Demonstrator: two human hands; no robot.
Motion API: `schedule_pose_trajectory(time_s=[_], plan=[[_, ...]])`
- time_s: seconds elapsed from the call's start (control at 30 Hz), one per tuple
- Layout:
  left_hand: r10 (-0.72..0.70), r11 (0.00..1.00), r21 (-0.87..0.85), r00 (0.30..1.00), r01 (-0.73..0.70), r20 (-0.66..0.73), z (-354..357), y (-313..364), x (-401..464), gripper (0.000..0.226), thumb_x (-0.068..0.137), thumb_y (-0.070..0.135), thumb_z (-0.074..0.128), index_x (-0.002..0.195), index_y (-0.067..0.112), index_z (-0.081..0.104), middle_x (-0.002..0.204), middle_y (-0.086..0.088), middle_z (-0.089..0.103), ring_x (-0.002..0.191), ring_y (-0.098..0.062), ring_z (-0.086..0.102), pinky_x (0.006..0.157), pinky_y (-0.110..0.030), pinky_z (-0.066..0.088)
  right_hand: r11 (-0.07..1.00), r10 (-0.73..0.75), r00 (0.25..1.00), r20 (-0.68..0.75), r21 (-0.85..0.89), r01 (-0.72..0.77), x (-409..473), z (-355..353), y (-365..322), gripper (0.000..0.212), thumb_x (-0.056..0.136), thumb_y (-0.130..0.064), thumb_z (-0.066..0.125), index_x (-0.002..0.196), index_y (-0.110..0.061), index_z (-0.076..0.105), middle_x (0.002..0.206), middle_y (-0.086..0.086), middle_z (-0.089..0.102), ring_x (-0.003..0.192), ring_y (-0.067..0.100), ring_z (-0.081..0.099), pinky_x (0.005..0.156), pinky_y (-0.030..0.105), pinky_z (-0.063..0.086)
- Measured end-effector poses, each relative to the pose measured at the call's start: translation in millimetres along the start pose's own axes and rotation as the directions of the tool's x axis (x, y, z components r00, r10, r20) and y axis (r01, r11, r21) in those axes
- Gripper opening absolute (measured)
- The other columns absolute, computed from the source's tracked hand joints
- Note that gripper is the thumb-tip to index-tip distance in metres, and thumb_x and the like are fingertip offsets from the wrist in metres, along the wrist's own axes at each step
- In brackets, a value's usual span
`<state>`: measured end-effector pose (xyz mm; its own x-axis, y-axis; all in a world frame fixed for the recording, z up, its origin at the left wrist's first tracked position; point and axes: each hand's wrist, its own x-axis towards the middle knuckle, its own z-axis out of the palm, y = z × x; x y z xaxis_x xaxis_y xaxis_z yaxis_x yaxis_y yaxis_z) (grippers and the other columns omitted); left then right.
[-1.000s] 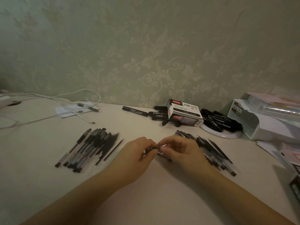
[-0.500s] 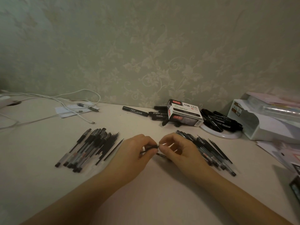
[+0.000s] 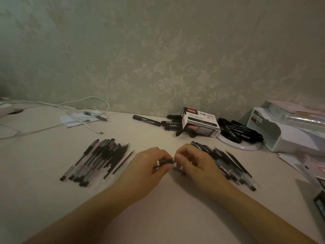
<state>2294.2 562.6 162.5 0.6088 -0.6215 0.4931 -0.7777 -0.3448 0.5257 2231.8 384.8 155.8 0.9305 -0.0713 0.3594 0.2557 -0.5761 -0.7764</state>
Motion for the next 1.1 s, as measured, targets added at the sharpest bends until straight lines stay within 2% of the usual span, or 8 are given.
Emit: schedule_pose_trajectory(time_s=[0.17, 0.3, 0.53, 0.67, 0.8, 0.87, 0.93, 1.1], plan=[[-0.006, 1.000, -0.023, 1.000, 0.006, -0.021, 1, -1, 0, 0.010, 0.091, 0.028, 0.062, 0.098, 0.025, 0.069, 0.086, 0.013, 0.063, 0.083, 0.003, 0.054, 0.069, -0.005, 0.039, 0.999, 0.004, 1.000, -0.017, -0.032, -0.004, -1, -1, -2, 0.013, 0.094, -0.040, 0.057, 0.088, -0.032, 0.065, 0.080, -0.010, 0.067, 0.070, 0.004, 0.062, 0.064, 0.020, 0.052], [0.008, 0.999, -0.038, 1.000, -0.009, -0.009, 0, -1, 0, 0.010, 0.091, 0.027, 0.062, 0.097, 0.026, 0.069, 0.086, 0.013, 0.063, 0.082, 0.000, 0.055, 0.069, -0.005, 0.040, 0.995, -0.047, 0.998, 0.029, -0.082, 0.050, -2, -1, -3, 0.018, 0.099, -0.033, 0.054, 0.083, -0.031, 0.063, 0.073, -0.012, 0.062, 0.068, 0.003, 0.056, 0.062, 0.021, 0.046], [0.081, 0.997, 0.023, 0.995, -0.079, -0.056, -4, 0, 3, 0.005, 0.085, 0.026, 0.069, 0.090, 0.025, 0.069, 0.080, 0.013, 0.060, 0.073, -0.005, 0.055, 0.064, -0.010, 0.040, 0.999, 0.014, 0.999, 0.035, 0.041, -0.015, 0, 1, -5, 0.030, 0.100, -0.026, 0.053, 0.073, -0.012, 0.058, 0.059, -0.010, 0.047, 0.058, 0.004, 0.044, 0.057, 0.017, 0.037], [0.096, 0.994, 0.049, 0.993, -0.093, -0.071, -5, 2, 4, 0.004, 0.085, 0.024, 0.070, 0.089, 0.023, 0.069, 0.080, 0.013, 0.057, 0.072, -0.004, 0.053, 0.063, -0.007, 0.039, 0.996, 0.045, 0.999, 0.024, 0.080, -0.047, -1, 2, -7, 0.032, 0.099, -0.035, 0.050, 0.078, -0.013, 0.061, 0.061, -0.008, 0.051, 0.058, 0.004, 0.046, 0.058, 0.019, 0.040], [0.004, 1.000, 0.028, 0.995, -0.002, -0.097, -3, -3, 2, 0.005, 0.088, 0.027, 0.065, 0.092, 0.025, 0.068, 0.081, 0.015, 0.057, 0.080, -0.001, 0.053, 0.068, -0.005, 0.039, 0.995, 0.025, 0.996, -0.080, -0.095, -0.032, -2, 3, -2, 0.037, 0.092, -0.056, 0.042, 0.093, -0.027, 0.064, 0.080, -0.009, 0.062, 0.068, 0.001, 0.055, 0.060, 0.014, 0.043], [-0.052, 0.998, 0.038, 0.993, 0.057, -0.103, -2, -9, 2, 0.008, 0.090, 0.029, 0.063, 0.095, 0.025, 0.068, 0.083, 0.014, 0.058, 0.079, -0.001, 0.053, 0.066, -0.005, 0.039, 0.942, 0.000, 0.995, -0.101, -0.334, -0.034, -1, 1, 5, 0.026, 0.092, -0.055, 0.051, 0.099, -0.032, 0.063, 0.090, -0.015, 0.057, 0.080, -0.001, 0.052, 0.064, 0.012, 0.040], [-0.102, 0.992, 0.062, 0.990, 0.108, -0.100, -3, -14, 2, 0.010, 0.092, 0.029, 0.060, 0.097, 0.026, 0.068, 0.085, 0.013, 0.059, 0.078, 0.000, 0.053, 0.066, -0.007, 0.038, 0.873, -0.017, 0.999, -0.032, -0.488, -0.001, -2, 1, 12, 0.024, 0.089, -0.051, 0.060, 0.105, -0.033, 0.063, 0.097, -0.017, 0.051, 0.087, -0.004, 0.048, 0.070, 0.011, 0.036], [-0.111, 0.988, 0.099, 0.991, 0.118, -0.073, -5, -18, 3, 0.013, 0.092, 0.029, 0.059, 0.099, 0.025, 0.069, 0.088, 0.012, 0.060, 0.081, -0.001, 0.053, 0.072, -0.014, 0.043, 0.865, -0.081, 0.996, 0.030, -0.495, 0.086, -3, 4, 12, 0.012, 0.094, -0.038, 0.062, 0.101, -0.029, 0.065, 0.096, -0.019, 0.053, 0.093, 0.001, 0.048, 0.078, 0.016, 0.039]])
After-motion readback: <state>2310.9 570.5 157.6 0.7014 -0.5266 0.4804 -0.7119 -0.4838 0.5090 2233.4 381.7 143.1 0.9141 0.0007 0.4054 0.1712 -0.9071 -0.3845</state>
